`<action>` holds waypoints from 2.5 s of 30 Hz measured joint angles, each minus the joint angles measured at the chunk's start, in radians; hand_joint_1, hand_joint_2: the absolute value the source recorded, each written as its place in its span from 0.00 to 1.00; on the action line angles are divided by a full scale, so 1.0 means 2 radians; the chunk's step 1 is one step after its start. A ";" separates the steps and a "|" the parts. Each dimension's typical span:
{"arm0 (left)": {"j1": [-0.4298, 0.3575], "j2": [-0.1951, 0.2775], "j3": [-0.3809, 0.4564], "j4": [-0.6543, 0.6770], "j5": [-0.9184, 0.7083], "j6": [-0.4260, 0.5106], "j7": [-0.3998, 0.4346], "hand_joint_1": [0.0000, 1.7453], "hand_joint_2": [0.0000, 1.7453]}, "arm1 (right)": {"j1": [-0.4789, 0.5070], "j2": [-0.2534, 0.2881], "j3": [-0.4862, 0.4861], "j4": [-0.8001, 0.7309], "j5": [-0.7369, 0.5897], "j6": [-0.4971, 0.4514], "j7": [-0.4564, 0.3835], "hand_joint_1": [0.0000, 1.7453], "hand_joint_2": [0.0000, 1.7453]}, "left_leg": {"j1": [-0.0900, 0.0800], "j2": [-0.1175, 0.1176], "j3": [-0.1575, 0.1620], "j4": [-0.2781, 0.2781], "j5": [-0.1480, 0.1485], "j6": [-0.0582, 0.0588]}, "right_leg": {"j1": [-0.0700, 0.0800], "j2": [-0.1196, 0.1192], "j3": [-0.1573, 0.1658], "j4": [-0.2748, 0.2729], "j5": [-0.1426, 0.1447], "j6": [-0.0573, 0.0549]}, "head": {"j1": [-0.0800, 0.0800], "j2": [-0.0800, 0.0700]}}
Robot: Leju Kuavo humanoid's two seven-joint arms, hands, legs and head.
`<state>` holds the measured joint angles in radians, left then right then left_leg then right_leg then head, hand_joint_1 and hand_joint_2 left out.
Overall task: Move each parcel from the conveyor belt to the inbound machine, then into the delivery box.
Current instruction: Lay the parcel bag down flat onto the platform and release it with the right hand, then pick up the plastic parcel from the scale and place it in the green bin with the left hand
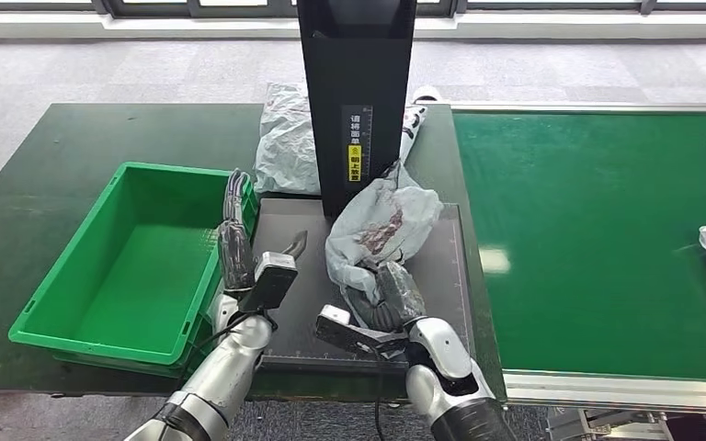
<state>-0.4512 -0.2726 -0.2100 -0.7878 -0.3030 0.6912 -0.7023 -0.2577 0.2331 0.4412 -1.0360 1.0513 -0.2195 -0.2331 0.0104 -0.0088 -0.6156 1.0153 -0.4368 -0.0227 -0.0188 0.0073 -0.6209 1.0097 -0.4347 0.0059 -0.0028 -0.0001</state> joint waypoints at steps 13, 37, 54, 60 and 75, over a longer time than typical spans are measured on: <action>-0.008 0.002 -0.021 -0.002 0.025 0.000 0.000 0.00 1.00 | -0.022 -0.022 0.068 0.051 -0.077 0.037 0.009 0.00 1.00 | 0.000 0.000 0.000 0.000 0.000 0.000 | 0.000 0.000 0.000 0.000 0.000 0.000 | 0.000 0.000; -0.048 -0.010 -0.021 0.124 -0.203 -0.007 0.094 0.00 1.00 | -0.012 -0.037 -0.015 -0.035 -0.300 -0.216 -0.183 0.00 1.00 | 0.000 0.000 0.000 0.000 0.000 0.000 | 0.000 0.000 0.000 0.000 0.000 0.000 | 0.000 0.000; -0.097 0.015 -0.106 0.197 -0.357 -0.409 0.201 1.00 1.00 | -0.031 -0.041 -0.077 -0.014 -0.385 -0.232 -0.230 0.00 1.00 | 0.000 -0.003 0.010 0.000 -0.003 0.001 | 0.000 -0.003 0.011 0.000 -0.004 0.001 | 0.000 0.000; -0.108 0.022 -0.109 0.199 -0.338 -0.402 0.187 1.00 1.00 | -0.009 -0.041 -0.085 -0.028 -0.368 -0.220 -0.218 0.00 1.00 | 0.000 -0.002 0.010 0.000 -0.003 0.001 | 0.000 -0.002 0.011 0.000 -0.004 0.000 | 0.000 0.000; -0.101 0.042 -0.046 0.059 -0.304 -0.104 0.214 1.00 1.00 | 0.025 -0.042 -0.114 -0.075 -0.352 -0.215 -0.213 0.00 1.00 | 0.000 -0.002 0.007 0.000 -0.002 0.000 | 0.000 -0.001 0.008 0.000 -0.003 0.000 | 0.000 0.000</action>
<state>-0.6529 -0.1881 -0.3023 -0.6689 -0.9109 0.4825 -0.2739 -0.2087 0.1499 0.2132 -1.1851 0.3463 -0.6502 -0.6582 0.0100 -0.0123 -0.6015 1.0148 -0.4408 -0.0235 -0.0192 0.0051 -0.6055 1.0098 -0.4403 0.0059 -0.0028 0.0000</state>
